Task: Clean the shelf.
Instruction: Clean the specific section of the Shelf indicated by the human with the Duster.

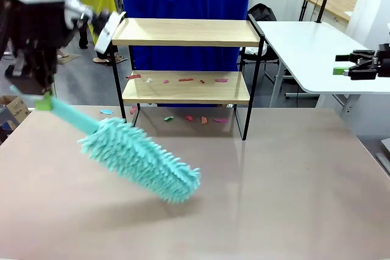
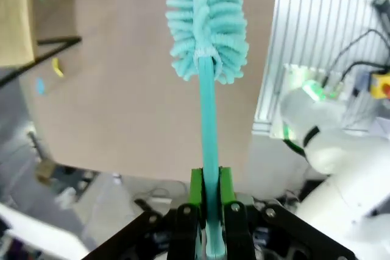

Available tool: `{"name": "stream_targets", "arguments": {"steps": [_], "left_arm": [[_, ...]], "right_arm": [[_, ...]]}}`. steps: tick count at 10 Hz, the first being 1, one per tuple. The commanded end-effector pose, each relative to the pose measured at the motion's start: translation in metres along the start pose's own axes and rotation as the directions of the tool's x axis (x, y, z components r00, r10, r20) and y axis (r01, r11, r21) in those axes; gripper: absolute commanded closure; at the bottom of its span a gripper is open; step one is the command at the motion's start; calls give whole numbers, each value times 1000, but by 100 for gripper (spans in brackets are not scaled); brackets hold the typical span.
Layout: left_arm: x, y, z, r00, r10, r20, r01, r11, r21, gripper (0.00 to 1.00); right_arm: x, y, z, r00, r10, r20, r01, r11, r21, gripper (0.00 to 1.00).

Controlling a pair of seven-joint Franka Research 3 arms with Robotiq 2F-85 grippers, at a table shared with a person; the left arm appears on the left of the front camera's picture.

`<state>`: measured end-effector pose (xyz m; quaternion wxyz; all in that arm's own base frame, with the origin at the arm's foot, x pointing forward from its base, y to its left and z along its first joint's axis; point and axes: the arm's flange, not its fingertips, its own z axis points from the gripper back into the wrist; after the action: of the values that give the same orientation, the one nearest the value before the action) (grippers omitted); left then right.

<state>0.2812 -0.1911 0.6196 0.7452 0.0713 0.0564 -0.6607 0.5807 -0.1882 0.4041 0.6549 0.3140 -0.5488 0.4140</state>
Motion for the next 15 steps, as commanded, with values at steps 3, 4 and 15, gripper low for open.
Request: {"name": "stream_targets", "arguments": {"steps": [3,4,15], "left_arm": [[-11,6,-18,999,23,-31,-25,999,-47,87],[-11,6,-18,999,23,-31,-25,999,-47,87],[-11,6,-18,999,23,-31,-25,999,-47,87]], "right_arm": [[3,1,-1,1000,4,4,-4,1000,-1,0],[3,1,-1,1000,4,4,-4,1000,-1,0],[3,1,-1,1000,4,4,-4,1000,-1,0]]}}
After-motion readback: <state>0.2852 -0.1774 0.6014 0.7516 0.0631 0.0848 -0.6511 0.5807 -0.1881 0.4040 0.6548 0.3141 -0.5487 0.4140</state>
